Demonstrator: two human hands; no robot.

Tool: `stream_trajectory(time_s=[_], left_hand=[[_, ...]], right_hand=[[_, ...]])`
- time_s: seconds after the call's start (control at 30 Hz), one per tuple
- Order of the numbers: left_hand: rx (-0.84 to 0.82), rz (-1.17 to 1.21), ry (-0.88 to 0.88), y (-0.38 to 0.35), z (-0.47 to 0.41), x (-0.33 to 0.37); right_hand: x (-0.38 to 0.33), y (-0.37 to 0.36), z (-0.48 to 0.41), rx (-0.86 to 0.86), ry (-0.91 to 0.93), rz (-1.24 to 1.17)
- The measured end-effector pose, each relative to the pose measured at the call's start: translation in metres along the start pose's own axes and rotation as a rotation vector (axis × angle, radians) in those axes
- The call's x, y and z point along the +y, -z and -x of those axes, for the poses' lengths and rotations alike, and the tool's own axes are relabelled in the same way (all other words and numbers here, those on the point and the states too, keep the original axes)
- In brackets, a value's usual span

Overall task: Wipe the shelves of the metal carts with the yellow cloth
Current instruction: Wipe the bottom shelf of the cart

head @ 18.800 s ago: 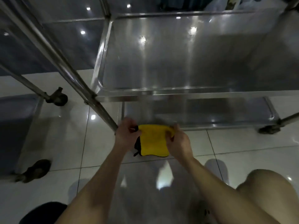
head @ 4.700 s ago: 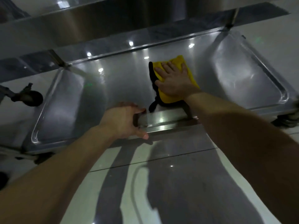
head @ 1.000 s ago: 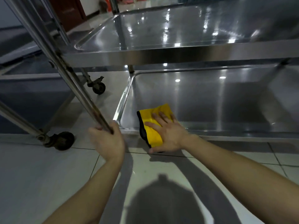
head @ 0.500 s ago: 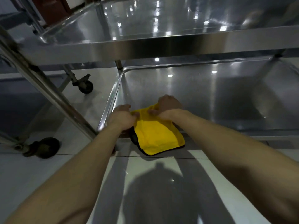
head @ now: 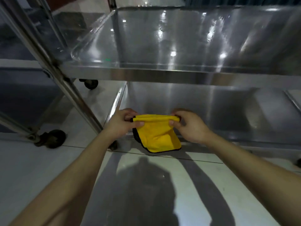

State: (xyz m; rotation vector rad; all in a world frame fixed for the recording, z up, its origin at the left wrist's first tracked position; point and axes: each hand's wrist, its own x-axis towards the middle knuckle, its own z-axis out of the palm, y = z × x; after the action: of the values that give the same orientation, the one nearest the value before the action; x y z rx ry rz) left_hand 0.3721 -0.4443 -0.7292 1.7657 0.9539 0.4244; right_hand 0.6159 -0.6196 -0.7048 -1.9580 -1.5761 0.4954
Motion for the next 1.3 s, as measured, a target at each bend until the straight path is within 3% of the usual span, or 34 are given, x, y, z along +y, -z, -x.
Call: stream_trajectory(time_s=[0.13, 0.33, 0.5, 0.67, 0.77, 0.87, 1.0, 1.07, 1.17, 1.3], left_hand=[[-0.017, 0.087, 0.089, 0.008, 0.06, 0.058], [-0.044, -0.033, 0.107, 0.052, 0.139, 0.187], [-0.096, -0.092, 0.123, 0.104, 0.203, 0.321], [-0.094, -0.103, 0.098, 0.177, 0.272, 0.457], [0.044, -0.04, 0.095, 0.234, 0.315, 0.517], [0.215, 0.038, 0.117, 0.283, 0.354, 0.549], [0.457, 0.14, 0.052, 0.338, 0.384, 0.566], [0.501, 0.137, 0.006, 0.368, 0.393, 0.576], [0.49, 0.078, -0.061, 0.411, 0.41, 0.583], [0.513, 0.048, -0.079, 0.463, 0.433, 0.58]], right_hand=[[-0.049, 0.037, 0.045, -0.054, -0.021, 0.068], [-0.152, 0.139, 0.091, -0.126, -0.03, 0.098], [-0.259, 0.243, 0.118, -0.259, -0.152, 0.084], [-0.398, 0.33, 0.104, -0.364, -0.029, 0.012], [-0.48, 0.362, 0.082, -0.371, 0.032, -0.077], [-0.549, 0.384, 0.063, -0.33, 0.063, -0.144], [-0.619, 0.392, 0.048, -0.417, 0.024, -0.378], [-0.653, 0.386, 0.04, -0.48, -0.045, -0.503], [-0.705, 0.371, 0.031, -0.546, -0.041, -0.502], [-0.765, 0.349, 0.027, -0.473, 0.019, -0.526]])
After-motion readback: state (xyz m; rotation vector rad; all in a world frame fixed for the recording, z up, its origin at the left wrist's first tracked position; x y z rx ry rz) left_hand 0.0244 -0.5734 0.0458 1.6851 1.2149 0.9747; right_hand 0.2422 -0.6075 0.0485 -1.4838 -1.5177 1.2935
